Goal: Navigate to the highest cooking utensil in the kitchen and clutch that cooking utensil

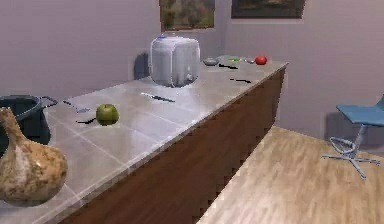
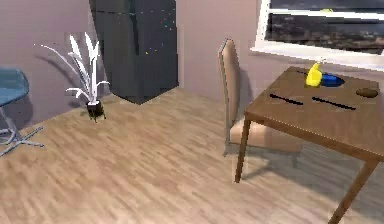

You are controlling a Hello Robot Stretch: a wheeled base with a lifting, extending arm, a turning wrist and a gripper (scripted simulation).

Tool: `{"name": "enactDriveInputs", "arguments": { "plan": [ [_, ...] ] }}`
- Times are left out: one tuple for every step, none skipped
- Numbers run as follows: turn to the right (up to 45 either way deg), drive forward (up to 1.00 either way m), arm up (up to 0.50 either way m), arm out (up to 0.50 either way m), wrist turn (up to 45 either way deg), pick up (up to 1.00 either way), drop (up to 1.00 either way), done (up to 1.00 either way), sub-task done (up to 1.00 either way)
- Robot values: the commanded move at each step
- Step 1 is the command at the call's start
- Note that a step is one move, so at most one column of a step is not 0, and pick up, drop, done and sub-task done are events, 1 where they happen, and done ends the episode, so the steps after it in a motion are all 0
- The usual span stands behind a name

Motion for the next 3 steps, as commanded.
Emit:
{"name": "enactDriveInputs", "arguments": {
  "plan": [
    [45.0, 0.0, 0.0, 0.0, 0.0, 0.0, 0.0, 0.0, 0.0],
    [0.0, 0.05, 0.0, 0.0, 0.0, 0.0, 0.0, 0.0, 0.0],
    [-45.0, 0.0, 0.0, 0.0, 0.0, 0.0, 0.0, 0.0, 0.0]
  ]
}}
